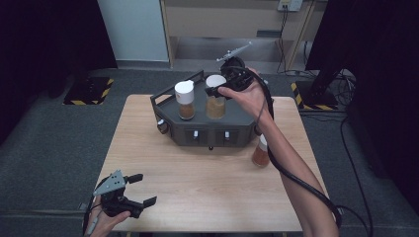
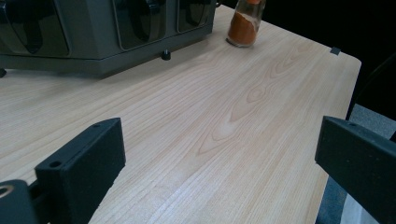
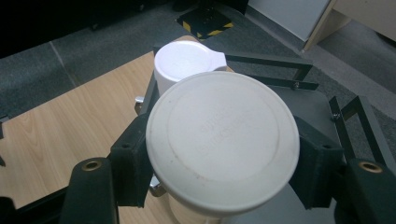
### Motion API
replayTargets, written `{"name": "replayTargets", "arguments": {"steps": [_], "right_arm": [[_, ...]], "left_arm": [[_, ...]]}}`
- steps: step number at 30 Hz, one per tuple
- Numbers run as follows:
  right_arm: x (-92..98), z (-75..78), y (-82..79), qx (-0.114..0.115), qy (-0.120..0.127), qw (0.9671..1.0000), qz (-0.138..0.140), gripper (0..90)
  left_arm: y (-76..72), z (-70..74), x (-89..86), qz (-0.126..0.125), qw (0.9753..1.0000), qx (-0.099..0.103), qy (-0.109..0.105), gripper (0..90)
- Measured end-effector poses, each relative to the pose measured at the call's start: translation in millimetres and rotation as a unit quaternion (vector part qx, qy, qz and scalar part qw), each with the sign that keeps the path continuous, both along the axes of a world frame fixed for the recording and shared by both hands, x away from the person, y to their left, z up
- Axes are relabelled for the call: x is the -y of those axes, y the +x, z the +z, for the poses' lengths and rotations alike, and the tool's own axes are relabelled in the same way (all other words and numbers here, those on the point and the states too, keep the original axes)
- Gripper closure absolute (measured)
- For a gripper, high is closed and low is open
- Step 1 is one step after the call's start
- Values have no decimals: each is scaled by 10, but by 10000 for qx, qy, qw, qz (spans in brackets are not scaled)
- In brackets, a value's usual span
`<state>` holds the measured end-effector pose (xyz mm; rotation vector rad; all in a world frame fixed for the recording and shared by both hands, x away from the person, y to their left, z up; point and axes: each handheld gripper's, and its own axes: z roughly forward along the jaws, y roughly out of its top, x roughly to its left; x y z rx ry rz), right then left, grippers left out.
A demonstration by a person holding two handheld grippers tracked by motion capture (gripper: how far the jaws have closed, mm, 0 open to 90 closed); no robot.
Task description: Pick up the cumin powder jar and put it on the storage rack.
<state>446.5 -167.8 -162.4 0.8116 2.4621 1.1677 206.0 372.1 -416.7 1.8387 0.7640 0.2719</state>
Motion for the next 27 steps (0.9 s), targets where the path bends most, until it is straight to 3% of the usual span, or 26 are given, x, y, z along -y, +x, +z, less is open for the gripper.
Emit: {"name": "replayTargets", "arguments": {"steps": [7,27], "right_arm": [[-19,-55,84,39,-1,9999,-163,345],[-37,-212,261,72,9,9999,-77,345]], "left_arm": [[4,-1,-4,-10,10000,-9,5,4],[-1,-10,-14,7,10000,0,-30,4]]}}
